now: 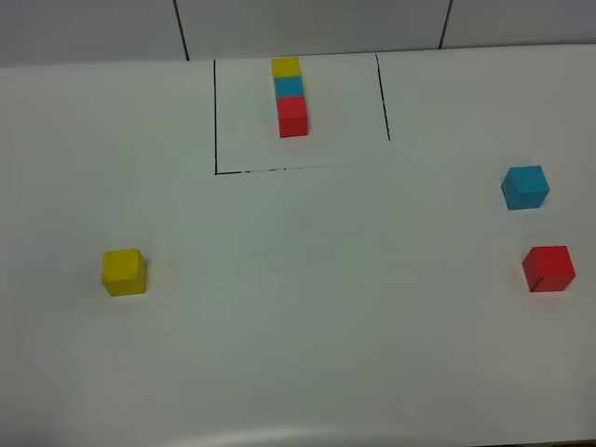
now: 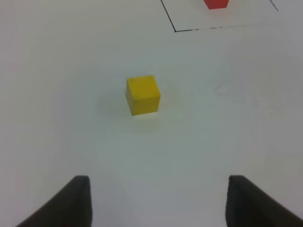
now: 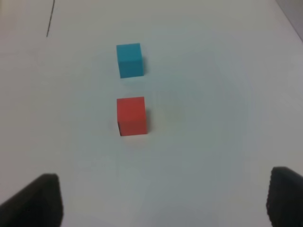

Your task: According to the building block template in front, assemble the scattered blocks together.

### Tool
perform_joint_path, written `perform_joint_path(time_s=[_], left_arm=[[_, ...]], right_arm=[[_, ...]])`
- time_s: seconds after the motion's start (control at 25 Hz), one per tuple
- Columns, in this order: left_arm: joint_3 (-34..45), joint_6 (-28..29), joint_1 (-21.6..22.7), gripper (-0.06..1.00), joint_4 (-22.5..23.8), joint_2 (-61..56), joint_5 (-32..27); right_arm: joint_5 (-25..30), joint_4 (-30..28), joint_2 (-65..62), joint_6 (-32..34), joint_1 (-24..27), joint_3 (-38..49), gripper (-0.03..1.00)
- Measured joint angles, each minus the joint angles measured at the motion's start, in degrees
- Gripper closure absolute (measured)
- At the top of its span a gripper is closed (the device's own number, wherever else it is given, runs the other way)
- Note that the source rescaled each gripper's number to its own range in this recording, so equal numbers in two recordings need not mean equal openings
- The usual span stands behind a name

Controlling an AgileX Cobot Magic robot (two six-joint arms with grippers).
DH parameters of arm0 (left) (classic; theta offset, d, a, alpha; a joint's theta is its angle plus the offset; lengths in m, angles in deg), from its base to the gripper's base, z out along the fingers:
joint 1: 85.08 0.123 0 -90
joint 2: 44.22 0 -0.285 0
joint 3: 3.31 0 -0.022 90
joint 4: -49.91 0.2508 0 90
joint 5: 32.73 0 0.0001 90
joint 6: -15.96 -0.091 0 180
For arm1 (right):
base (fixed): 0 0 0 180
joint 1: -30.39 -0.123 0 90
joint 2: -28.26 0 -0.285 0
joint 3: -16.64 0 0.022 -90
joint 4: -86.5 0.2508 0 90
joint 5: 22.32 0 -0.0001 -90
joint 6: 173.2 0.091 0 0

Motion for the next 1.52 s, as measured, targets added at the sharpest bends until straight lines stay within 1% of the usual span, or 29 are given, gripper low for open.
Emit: perform_joint_path(time_s=[1.52], left_arm=[[0.0,-0.1,0.0,0.56,0.0,0.4,0.0]], right_arm=[[0.0,0.0,0.0,0.0,0.0,0.0,0.22]])
